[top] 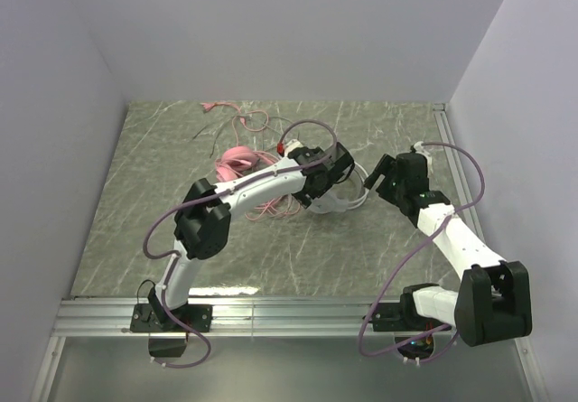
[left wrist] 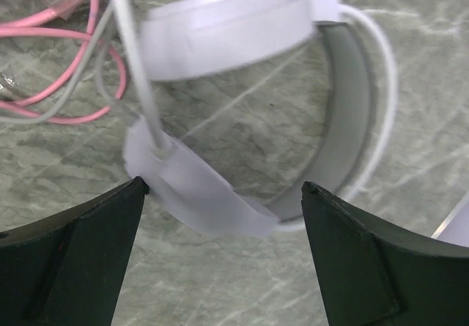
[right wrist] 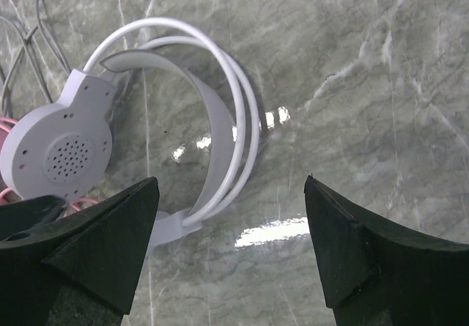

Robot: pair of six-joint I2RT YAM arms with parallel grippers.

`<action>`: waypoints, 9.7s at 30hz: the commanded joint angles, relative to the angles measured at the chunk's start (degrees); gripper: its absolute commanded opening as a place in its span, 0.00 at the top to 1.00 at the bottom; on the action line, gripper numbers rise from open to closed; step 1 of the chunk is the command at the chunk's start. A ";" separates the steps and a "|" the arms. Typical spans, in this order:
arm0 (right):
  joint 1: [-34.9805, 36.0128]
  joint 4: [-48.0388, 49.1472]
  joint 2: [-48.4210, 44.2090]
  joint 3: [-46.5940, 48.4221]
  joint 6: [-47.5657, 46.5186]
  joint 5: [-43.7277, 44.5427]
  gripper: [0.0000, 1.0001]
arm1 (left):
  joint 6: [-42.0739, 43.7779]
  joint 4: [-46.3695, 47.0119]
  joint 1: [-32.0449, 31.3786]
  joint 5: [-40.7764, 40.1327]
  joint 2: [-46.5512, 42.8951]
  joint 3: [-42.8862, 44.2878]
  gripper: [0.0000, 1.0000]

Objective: Wrap the headphones
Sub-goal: Grab headphones with the right arm, then wrap the headphone cable with the left arm

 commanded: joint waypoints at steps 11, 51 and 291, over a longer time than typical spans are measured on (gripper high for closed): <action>-0.30 1.22 3.84 2.84 -0.90 0.09 0.13 | -2.20 1.49 1.04 5.58 1.82 -9.29 0.23; 4.27 -3.08 11.74 0.99 -4.68 -0.09 0.42 | -4.32 18.09 2.36 7.67 -10.66 -28.19 0.43; -0.03 -19.18 -15.32 36.41 8.14 -23.81 1.00 | 62.85 102.72 22.05 56.47 -12.68 -28.19 0.29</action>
